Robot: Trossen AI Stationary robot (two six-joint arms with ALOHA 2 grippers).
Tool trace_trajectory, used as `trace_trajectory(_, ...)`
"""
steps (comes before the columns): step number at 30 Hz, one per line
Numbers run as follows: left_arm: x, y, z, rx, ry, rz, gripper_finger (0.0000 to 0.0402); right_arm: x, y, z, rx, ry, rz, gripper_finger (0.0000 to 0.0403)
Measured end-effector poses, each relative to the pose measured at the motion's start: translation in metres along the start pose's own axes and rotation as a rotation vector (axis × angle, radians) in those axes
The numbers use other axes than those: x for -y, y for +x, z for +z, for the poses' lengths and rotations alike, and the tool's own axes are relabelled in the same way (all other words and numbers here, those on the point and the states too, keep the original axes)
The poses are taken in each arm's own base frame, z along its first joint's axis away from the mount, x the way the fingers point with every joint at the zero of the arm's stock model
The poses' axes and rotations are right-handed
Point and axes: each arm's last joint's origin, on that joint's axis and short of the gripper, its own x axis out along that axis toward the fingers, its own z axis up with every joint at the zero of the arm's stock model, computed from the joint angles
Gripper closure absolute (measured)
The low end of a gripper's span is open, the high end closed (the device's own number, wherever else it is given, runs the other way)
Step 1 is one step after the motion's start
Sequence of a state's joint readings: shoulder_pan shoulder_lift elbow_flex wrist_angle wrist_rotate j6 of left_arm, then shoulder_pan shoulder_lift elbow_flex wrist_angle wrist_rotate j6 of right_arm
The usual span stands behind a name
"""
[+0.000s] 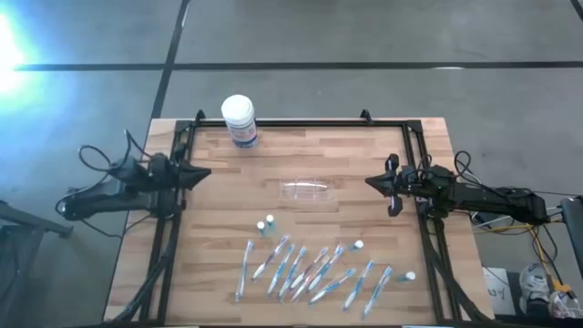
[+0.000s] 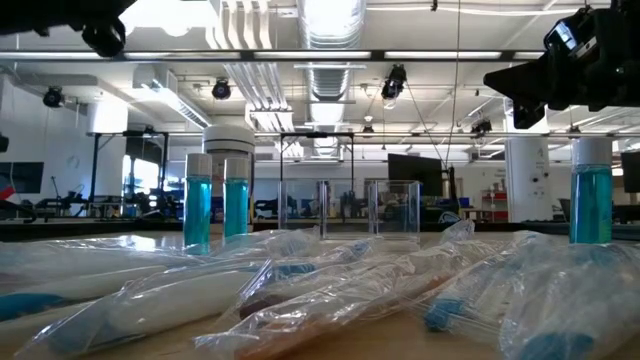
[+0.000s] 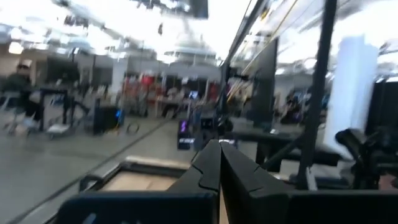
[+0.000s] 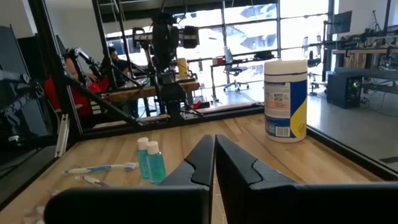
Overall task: Pick & Place toothbrushing station
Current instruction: Put the blue mouthwash into the transparent bin organizer
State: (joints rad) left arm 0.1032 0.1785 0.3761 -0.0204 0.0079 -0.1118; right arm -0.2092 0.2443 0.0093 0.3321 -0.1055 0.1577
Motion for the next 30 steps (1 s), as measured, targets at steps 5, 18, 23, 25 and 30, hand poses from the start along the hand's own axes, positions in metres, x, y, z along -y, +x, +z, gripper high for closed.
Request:
trace_trajectory(5,0.001,0.019,0.024,-0.198,0.008,0.068,0.0398,0.000,0.000,0.000,0.000,-0.004,-0.001,0.0390)
trace_trajectory(18,0.002,0.091,0.038,-0.661,0.072,0.140,0.0398,0.000,0.000,-0.001,-0.014,-0.010,-0.005,0.0390)
trace_trajectory(23,0.003,0.114,0.037,-0.778,0.072,0.120,0.0393,0.001,0.000,-0.005,-0.049,-0.007,-0.010,0.0390)
trace_trajectory(25,0.005,0.124,0.040,-0.788,0.069,0.111,0.0386,0.001,0.000,-0.005,-0.048,-0.007,-0.010,0.0390)
trace_trajectory(30,0.014,0.141,0.032,-0.903,0.076,0.063,0.0356,0.001,0.000,-0.004,-0.045,-0.007,-0.010,0.0390)
